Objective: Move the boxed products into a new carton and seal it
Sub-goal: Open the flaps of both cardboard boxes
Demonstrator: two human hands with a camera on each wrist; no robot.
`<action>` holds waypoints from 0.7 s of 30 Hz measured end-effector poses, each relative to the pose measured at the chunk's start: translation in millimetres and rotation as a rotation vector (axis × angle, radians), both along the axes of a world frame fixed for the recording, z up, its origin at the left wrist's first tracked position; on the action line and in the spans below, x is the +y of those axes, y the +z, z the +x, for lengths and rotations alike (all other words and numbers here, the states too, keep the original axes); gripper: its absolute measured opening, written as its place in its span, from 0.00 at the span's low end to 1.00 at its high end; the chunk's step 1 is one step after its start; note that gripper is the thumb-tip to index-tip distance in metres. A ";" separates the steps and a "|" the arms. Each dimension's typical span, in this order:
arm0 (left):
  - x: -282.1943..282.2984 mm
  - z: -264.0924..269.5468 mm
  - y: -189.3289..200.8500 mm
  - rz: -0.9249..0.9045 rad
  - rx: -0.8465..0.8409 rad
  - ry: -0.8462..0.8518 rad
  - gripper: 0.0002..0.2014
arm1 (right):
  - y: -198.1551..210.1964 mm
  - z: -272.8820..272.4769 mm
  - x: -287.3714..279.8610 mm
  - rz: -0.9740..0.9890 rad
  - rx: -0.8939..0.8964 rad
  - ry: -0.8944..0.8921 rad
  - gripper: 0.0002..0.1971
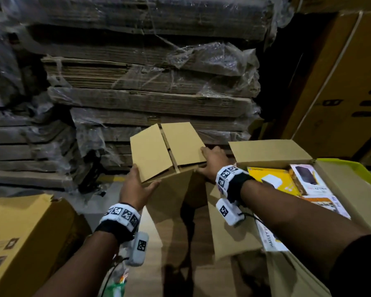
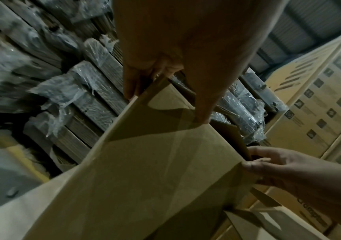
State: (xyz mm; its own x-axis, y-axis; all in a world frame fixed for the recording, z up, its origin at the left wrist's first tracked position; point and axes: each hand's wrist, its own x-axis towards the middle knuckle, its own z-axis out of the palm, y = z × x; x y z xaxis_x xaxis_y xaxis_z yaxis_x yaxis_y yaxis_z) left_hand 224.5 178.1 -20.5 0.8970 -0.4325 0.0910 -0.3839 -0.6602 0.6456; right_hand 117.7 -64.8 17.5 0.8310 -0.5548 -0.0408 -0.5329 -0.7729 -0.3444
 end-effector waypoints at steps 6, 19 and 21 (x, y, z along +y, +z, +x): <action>34.7 -0.9 3.6 -0.071 0.036 0.087 0.43 | 16.8 -22.4 52.1 0.017 0.000 0.032 0.45; 106.1 -16.2 -4.0 0.013 -0.047 0.334 0.14 | 8.7 -110.2 83.0 -0.043 -0.005 0.454 0.45; 113.1 -20.2 -7.0 -0.023 -0.049 0.352 0.10 | 14.1 -149.1 77.9 -0.185 0.097 0.487 0.40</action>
